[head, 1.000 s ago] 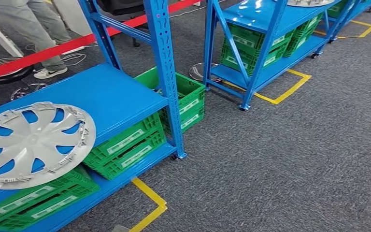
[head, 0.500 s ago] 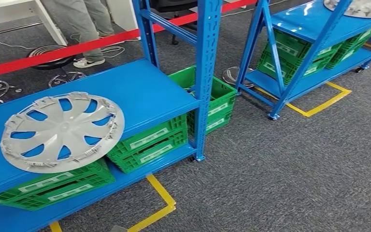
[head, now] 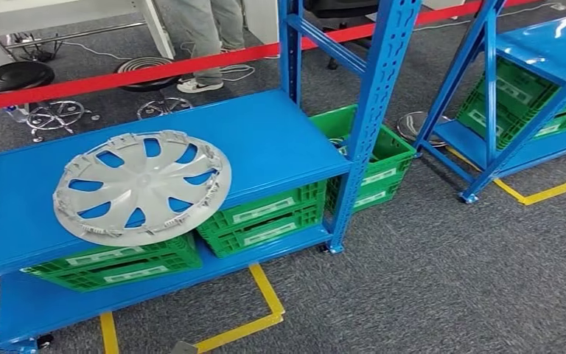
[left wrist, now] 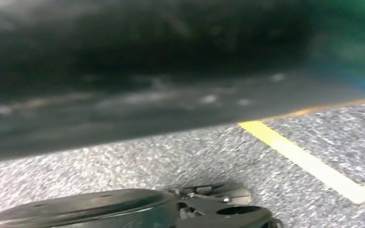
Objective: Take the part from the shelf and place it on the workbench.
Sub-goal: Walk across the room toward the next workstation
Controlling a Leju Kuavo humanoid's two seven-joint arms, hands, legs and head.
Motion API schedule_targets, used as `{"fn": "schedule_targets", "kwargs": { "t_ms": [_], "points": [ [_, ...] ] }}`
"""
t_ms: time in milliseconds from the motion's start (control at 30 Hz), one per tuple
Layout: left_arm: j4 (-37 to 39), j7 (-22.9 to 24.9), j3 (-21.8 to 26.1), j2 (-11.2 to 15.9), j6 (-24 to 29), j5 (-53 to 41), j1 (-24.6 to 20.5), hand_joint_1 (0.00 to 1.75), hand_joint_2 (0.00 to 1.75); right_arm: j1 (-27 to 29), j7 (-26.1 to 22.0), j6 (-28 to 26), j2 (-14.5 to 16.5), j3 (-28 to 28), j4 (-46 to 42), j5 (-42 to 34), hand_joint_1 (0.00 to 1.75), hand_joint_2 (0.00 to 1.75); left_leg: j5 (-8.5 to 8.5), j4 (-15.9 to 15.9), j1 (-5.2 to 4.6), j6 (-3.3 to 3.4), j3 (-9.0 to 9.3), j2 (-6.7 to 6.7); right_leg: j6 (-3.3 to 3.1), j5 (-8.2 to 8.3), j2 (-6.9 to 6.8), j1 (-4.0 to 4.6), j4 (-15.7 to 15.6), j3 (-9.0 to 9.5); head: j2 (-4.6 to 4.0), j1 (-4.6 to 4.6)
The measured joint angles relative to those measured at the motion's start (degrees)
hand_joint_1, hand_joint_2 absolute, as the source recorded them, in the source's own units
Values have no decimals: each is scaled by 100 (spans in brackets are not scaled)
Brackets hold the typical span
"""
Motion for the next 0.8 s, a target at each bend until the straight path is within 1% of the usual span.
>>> {"fn": "schedule_targets", "kwargs": {
  "t_ms": [33,67,100,133,167,200,233,267,300,333,367,400,433,467,500,533,567,600,633,667,700,733,767,800],
  "points": [
    [0,0,0,2,0,0,5,0,0,-1,-2,-1,-1,-1,-1,-2,0,0,-63,88,-4,-30,-44,120,-45,11,-69,-1,-15,8,0,-23],
    [0,1,0,3,0,0,-1,0,0,3,-3,-1,-1,-1,-2,-3,0,0,-193,293,-12,-54,-142,280,-84,18,-148,-2,-30,15,0,-39],
    [0,1,0,3,0,0,-11,0,0,12,-3,1,-2,-2,-3,-3,0,0,-375,621,-17,-74,-295,451,-115,14,-235,9,-35,16,0,-61],
    [0,1,0,2,0,0,-21,0,0,21,-3,1,-2,-2,-3,-4,0,0,-566,1020,-15,-87,-485,541,-137,5,-325,20,-36,15,0,-76],
    [0,1,0,2,0,0,-25,0,0,28,-2,2,-2,-2,-3,-4,0,0,-706,1378,-10,-95,-655,575,-149,-3,-412,29,-35,14,0,-76],
    [0,1,0,3,0,0,-18,0,0,28,-2,2,-2,-2,-3,-4,0,0,-744,1589,-8,-95,-750,587,-155,-11,-492,37,-35,17,0,-77],
    [0,1,0,4,0,0,-8,0,0,24,-2,2,-2,-2,-3,-4,0,0,-661,1572,-8,-88,-735,597,-158,-20,-565,42,-35,26,0,-77],
    [0,1,0,5,0,0,1,0,0,18,-2,2,-2,-2,-3,-4,0,0,-482,1326,-12,-68,-606,627,-154,-31,-632,47,-35,43,0,-78],
    [0,1,0,6,0,0,5,0,0,14,-2,2,-2,-2,-3,-4,0,0,-265,937,-27,-30,-401,721,-146,-45,-695,53,-36,66,0,-78],
    [0,0,0,8,0,0,-1,0,0,11,-3,2,-1,-2,-3,-4,0,0,-115,539,-62,14,-196,878,-127,-65,-755,66,-34,86,0,-76],
    [0,0,0,9,0,0,-12,0,0,12,-3,2,0,-2,-3,-4,0,0,-32,235,-95,57,-44,1014,-102,-86,-808,80,-33,100,0,-77],
    [0,0,0,10,0,0,-22,0,0,12,-3,2,1,-2,-3,-4,0,0,-15,67,-127,93,33,1112,-75,-102,-869,92,-35,114,0,-75],
    [0,0,0,13,0,0,-26,0,0,10,-3,2,2,-2,-3,-4,0,0,-41,13,-151,115,43,1127,-47,-113,-934,102,-44,131,0,-76],
    [0,0,0,14,0,0,-23,0,0,2,-3,2,2,-2,-3,-4,0,0,-33,-14,-150,139,37,1056,-18,-120,-1004,106,-60,160,0,-80],
    [0,0,0,16,0,0,-12,0,0,-9,-3,2,2,-2,-3,-4,0,0,-16,-44,-137,164,48,985,12,-141,-1007,101,-61,184,0,-79],
    [0,0,1,17,0,0,-4,0,0,-21,-4,2,2,-2,-3,-4,0,0,3,-77,-116,196,66,918,39,-199,-909,97,-6,177,0,-75],
    [0,0,1,17,0,0,-8,0,0,-30,-4,2,1,-2,-3,-4,0,0,23,-110,-91,227,83,846,62,-313,-751,92,161,113,0,-62],
    [0,0,2,14,0,0,-16,0,0,-30,-3,2,1,-2,-3,-4,0,0,35,-125,-71,250,95,777,76,-479,-556,84,457,-26,0,-47],
    [0,0,2,10,0,0,-27,0,0,-22,-3,2,1,-2,-3,-4,0,0,38,-127,-65,266,90,710,83,-662,-411,84,844,-216,0,-32],
    [0,0,2,5,-2,0,-32,0,0,-12,-2,1,1,-2,-3,-4,0,0,36,-126,-65,271,88,642,91,-804,-344,84,1222,-416,0,-21],
    [0,0,2,0,-4,0,-25,0,0,-1,-2,-1,1,-3,-3,-5,0,0,32,-124,-66,275,93,587,96,-847,-321,85,1468,-566,0,-16],
    [0,0,2,-4,-6,0,-15,0,0,6,-2,-3,1,-4,-3,-8,0,0,26,-121,-67,274,104,541,96,-768,-315,86,1507,-628,0,-13],
    [0,0,2,-7,-9,-1,-5,0,0,8,-1,-8,-1,-8,-3,-15,0,0,15,-116,-66,266,122,502,95,-573,-314,84,1309,-580,0,-13],
    [0,0,2,-11,-10,-2,0,0,0,6,1,-13,-5,-16,-4,-25,0,0,-2,-108,-64,249,143,472,91,-313,-311,79,926,-441,0,-13]
  ]
}}
